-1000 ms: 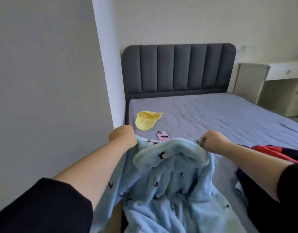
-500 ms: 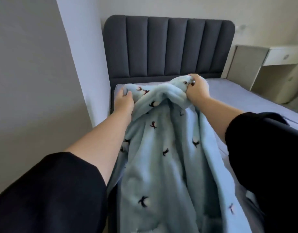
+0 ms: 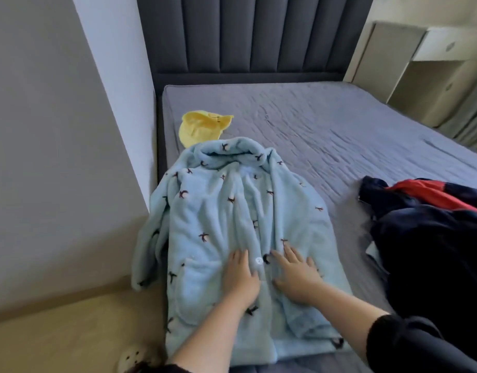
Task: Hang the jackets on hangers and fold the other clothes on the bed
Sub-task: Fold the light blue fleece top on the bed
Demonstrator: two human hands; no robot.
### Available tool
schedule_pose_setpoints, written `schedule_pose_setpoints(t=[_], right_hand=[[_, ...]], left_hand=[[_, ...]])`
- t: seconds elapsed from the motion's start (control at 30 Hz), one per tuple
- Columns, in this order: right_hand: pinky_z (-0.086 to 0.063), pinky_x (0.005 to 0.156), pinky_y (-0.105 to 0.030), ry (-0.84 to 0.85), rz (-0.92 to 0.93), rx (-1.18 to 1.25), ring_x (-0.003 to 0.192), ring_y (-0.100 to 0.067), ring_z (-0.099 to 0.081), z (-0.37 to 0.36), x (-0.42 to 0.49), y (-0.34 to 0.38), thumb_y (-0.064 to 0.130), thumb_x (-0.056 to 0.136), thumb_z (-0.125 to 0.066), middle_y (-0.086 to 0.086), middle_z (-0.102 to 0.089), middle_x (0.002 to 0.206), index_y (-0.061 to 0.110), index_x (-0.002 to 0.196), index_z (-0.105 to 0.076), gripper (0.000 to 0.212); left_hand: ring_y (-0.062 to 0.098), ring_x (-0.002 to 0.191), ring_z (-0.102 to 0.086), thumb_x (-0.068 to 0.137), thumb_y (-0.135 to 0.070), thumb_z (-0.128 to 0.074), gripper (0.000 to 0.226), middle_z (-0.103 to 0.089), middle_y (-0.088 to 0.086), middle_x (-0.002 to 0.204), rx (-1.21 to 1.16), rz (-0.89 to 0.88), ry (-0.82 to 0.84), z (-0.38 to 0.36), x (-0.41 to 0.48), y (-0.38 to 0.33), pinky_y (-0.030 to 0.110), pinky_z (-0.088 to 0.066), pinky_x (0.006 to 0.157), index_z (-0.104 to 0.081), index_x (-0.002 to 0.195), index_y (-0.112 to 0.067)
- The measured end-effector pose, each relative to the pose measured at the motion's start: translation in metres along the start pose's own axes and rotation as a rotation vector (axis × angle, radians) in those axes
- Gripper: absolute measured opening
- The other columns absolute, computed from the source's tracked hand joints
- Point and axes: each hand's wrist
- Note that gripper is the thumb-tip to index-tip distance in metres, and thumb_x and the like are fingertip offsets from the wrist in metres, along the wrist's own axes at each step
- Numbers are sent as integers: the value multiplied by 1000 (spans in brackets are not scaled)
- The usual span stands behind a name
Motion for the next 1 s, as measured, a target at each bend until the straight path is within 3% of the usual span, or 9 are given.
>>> schedule_pose_setpoints(t=[0.13, 0.33, 0.43, 0.47, 0.53, 0.7, 0.8, 0.9, 1.0], right_hand=[[-33, 107, -42, -111, -135, -40, 139, -29, -26, -6, -38, -18, 47, 81, -58, -7, -21, 152, 24, 152, -5, 92], [-49, 79, -29, 12, -244, -170, 98, -29, -61, 74, -52, -51, 18, 91, -47, -9, -63, 106, 5, 117, -61, 32], [-43, 62, -24, -583, -478, 581, 81, -28, -61, 180, -43, -103, 14, 91, -52, -17, -64, 99, -2, 113, -61, 29], [-45, 69, -27, -866, -513, 747, 87, -27, -60, 208, -49, -118, 18, 90, -55, -18, -62, 110, 0, 122, -54, 37], [-46, 88, -36, -1020, -463, 974, 110, -28, -55, 232, -57, -128, 34, 88, -63, -16, -51, 132, 11, 142, -31, 67], [-40, 75, -20, -418, -81, 406, 89, -11, -50, 112, -61, -73, 31, 87, -67, 0, -50, 101, 15, 115, -50, 36], [-28, 112, -37, 119, 127, 116, 138, -21, -27, 4, -88, -40, 51, 73, -75, -3, -28, 149, 21, 147, -28, 92], [-18, 116, -48, 93, 172, -44, 147, -23, -4, -46, -103, -32, 41, 74, -69, -3, -6, 159, 29, 151, -14, 95], [-34, 106, -32, -120, 149, 157, 133, -24, -38, -43, -104, -35, 6, 79, -53, -8, -44, 142, 17, 133, -49, 56]], left_hand=[[17, 146, -10, 98, -31, -37, 62, -11, 5, 159, 188, -89, -38, -15, -17, 6, 33, -10, 118, -11, 152, -14], [22, 147, -5, 96, -45, -36, 72, -5, 7, 160, 209, -119, 27, -22, -38, 1, 37, -5, 119, -4, 153, -15], [22, 146, -7, 93, -49, -44, 79, -6, 5, 160, 200, -153, 20, -24, -43, -2, 37, -9, 118, -3, 153, -19], [22, 147, -6, 92, -49, -46, 81, -3, 5, 160, 198, -156, 29, -25, -45, -3, 37, -10, 118, -1, 153, -20], [22, 147, -1, 92, -49, -47, 82, 3, 4, 160, 197, -149, 59, -24, -48, -4, 37, -8, 119, 1, 153, -21], [26, 147, -4, 88, -36, -54, 84, 1, 10, 160, 213, -154, 97, -24, -54, -7, 37, -12, 118, -3, 153, -21], [27, 146, -10, 87, -27, -54, 80, 1, 8, 160, 180, -146, 118, -21, -58, -3, 35, -15, 118, -10, 153, -22], [26, 145, -16, 89, -30, -54, 76, -3, 7, 160, 179, -168, 115, -21, -66, -1, 34, -18, 117, -14, 152, -21], [23, 146, -13, 85, -47, -59, 84, -1, 4, 161, 192, -214, 167, -21, -75, 2, 33, -16, 116, -15, 152, -24]])
Point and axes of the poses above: each hand's wrist, its own x-axis towards the middle knuckle, its own z-axis out of the back of the hand, y = z × x
